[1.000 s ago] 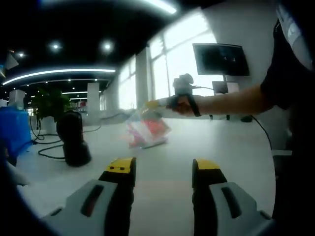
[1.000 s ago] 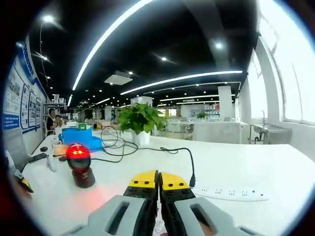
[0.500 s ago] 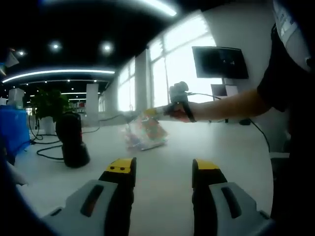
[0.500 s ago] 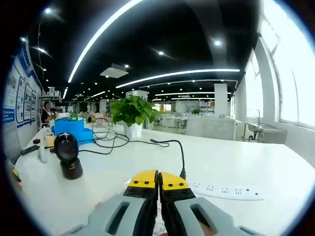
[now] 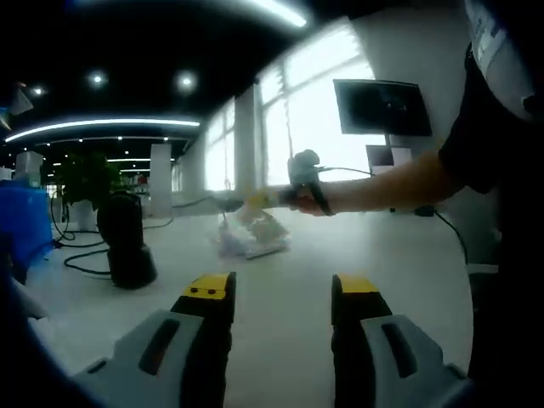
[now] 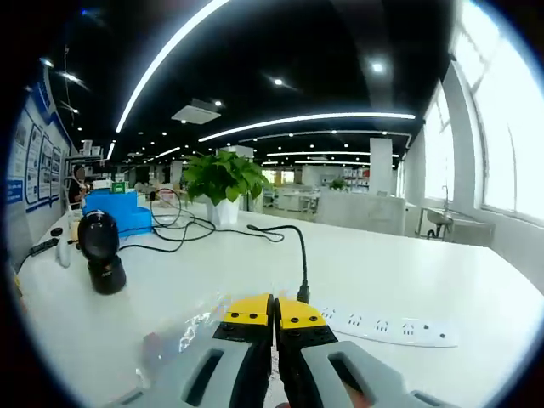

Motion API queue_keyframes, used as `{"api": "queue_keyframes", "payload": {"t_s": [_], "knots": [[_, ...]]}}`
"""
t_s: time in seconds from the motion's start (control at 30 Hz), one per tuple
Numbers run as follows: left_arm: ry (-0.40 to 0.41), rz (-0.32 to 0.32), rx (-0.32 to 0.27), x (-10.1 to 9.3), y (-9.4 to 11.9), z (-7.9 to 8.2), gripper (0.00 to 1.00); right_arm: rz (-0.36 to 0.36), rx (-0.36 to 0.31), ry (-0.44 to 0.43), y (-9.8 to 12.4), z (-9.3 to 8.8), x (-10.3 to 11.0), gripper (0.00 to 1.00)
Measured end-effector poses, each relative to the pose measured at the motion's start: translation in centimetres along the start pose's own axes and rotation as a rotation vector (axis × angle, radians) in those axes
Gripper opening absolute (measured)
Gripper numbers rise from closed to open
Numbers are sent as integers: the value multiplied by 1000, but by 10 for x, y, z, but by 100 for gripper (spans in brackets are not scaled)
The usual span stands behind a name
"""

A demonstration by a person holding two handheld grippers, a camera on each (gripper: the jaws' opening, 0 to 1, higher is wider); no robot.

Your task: Clip sheet goods on table flip sheet goods clip sheet goods scan sheet goods put sheet goods back to table

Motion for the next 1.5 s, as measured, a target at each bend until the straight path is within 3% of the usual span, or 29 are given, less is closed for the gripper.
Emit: {"api": "queue_keyframes", "payload": {"t_s": [0.23,0.33,0.6,1.13,1.37,1.43,1.5], "knots": [[1,3,4,1,0,-1,38,34,30,19,-4,-8,-7,0],[2,5,6,1,0,-1,38,67,18,-29,-5,-9,-6,0],[7,10,11,2,-1,-1,37,80,56,16,-9,-22,-10,0],[15,13,12,3,0,-1,37,88,70,-52,-18,-43,-19,0],[13,13,12,2,-1,-1,37,64,89,-72,-18,-50,-22,0],[12,12,11,2,-1,-1,37,34,105,-53,-18,-53,-27,0],[12,13,11,2,-1,-1,37,-43,121,-65,-14,-55,-38,0]]}}
Point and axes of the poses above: the point that each gripper's makers call its tool centre point, and the gripper's own axes: y roughly backward along the fingers, x roughly to its left, z roughly out of its top, the point moved 6 cm from there along y, roughly backward along the fingers, and after that the axes turned 8 degrees about z, right-handed, at the moved point
